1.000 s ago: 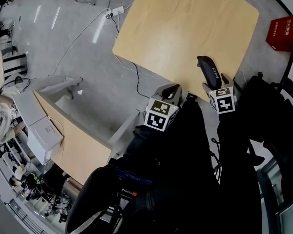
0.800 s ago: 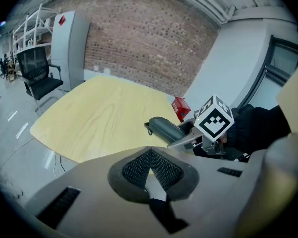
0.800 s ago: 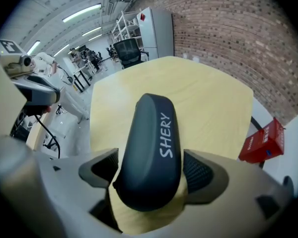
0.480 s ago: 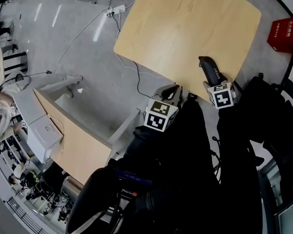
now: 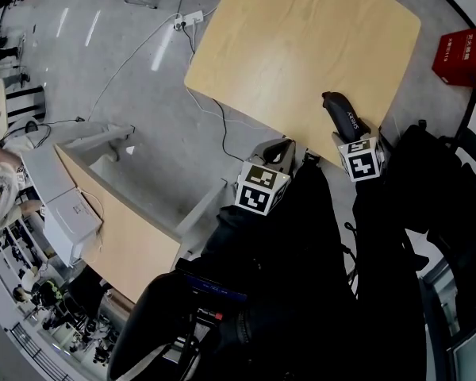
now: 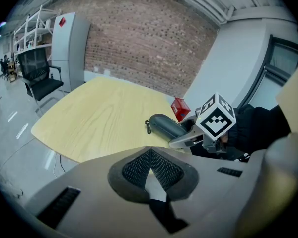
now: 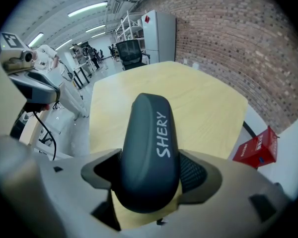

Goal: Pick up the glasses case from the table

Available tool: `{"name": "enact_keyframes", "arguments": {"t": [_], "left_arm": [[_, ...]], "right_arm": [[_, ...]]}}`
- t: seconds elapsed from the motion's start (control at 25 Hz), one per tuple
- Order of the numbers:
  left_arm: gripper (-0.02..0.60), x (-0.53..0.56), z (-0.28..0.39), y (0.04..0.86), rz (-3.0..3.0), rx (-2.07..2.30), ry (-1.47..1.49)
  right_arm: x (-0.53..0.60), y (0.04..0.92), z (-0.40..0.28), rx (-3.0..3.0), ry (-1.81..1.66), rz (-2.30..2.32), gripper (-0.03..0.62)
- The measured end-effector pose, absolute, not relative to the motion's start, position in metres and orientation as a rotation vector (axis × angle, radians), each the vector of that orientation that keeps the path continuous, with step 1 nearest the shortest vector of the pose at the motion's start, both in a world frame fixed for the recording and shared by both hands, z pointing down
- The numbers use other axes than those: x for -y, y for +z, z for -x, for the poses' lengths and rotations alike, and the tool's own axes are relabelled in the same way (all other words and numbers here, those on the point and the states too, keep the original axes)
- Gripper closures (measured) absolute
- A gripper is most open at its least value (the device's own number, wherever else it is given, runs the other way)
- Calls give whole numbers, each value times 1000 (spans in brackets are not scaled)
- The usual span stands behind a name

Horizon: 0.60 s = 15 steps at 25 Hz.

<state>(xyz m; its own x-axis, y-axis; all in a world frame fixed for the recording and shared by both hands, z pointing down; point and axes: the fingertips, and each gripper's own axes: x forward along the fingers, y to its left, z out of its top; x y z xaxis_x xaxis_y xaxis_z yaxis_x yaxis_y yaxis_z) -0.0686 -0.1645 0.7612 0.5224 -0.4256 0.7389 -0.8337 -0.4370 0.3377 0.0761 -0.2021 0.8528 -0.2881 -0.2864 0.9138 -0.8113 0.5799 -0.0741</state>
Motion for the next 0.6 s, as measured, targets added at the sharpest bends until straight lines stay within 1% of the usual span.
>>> {"name": "enact_keyframes", "arguments": {"t": [0.24,0.6], "left_arm": [[581,168,64,741,-2097,1036,728],[581,186,56,692,-2193,1102,676]], "right_arm": [[211,808,-77,1915,605,-977,235],[220,717,-71,2071,493,-1127,240]]}}
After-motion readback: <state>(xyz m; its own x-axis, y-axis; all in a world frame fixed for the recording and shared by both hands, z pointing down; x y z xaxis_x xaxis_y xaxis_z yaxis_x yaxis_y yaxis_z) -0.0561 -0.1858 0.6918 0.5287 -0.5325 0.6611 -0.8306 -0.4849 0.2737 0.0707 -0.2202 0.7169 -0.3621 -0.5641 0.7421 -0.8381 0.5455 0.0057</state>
